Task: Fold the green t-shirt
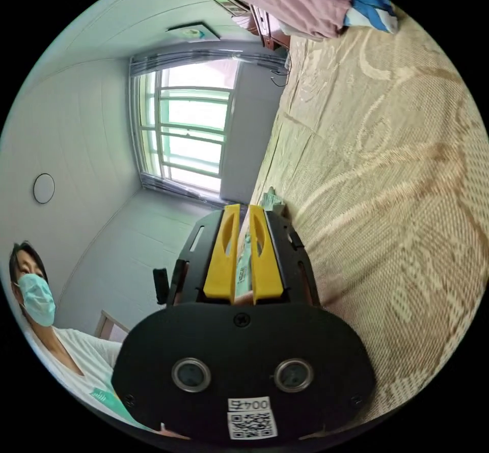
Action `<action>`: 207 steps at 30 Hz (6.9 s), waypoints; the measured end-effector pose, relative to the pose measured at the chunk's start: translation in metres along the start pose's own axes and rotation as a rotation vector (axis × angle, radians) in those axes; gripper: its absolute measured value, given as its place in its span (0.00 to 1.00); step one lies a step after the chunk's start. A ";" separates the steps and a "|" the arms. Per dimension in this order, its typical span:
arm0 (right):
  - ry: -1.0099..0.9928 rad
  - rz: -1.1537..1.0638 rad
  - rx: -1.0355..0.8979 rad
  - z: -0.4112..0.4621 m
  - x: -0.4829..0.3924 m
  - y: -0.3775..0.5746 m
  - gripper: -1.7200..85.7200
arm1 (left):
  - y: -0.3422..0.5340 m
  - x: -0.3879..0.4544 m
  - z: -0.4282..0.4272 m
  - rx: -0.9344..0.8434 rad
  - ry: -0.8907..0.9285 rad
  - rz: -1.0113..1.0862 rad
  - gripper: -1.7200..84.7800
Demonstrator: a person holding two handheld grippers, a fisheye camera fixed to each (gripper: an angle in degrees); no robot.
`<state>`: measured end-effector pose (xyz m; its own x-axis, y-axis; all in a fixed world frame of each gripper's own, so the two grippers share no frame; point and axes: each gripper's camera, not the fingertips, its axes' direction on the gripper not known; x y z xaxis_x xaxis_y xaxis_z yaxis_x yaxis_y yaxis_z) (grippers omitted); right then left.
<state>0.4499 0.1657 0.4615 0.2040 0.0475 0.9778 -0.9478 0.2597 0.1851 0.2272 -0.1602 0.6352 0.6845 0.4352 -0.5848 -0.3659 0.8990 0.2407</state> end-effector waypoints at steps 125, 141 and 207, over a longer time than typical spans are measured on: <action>0.458 -0.309 -0.641 0.219 -0.223 0.215 0.01 | 0.253 -0.140 -0.265 0.496 0.024 -0.543 0.07; 0.319 -0.126 -0.569 0.185 -0.147 0.201 0.01 | 0.129 -0.289 -0.313 0.008 -0.638 -0.575 0.14; 0.890 -1.068 -1.183 0.922 -0.511 0.385 0.14 | 0.301 -0.361 -0.427 0.467 -0.117 -0.811 0.19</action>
<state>-0.2448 -0.6479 0.1237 0.9666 -0.2399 0.0898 0.2332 0.9692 0.0789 -0.3995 -0.0679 0.5880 0.6878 -0.3524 -0.6346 0.5224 0.8473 0.0957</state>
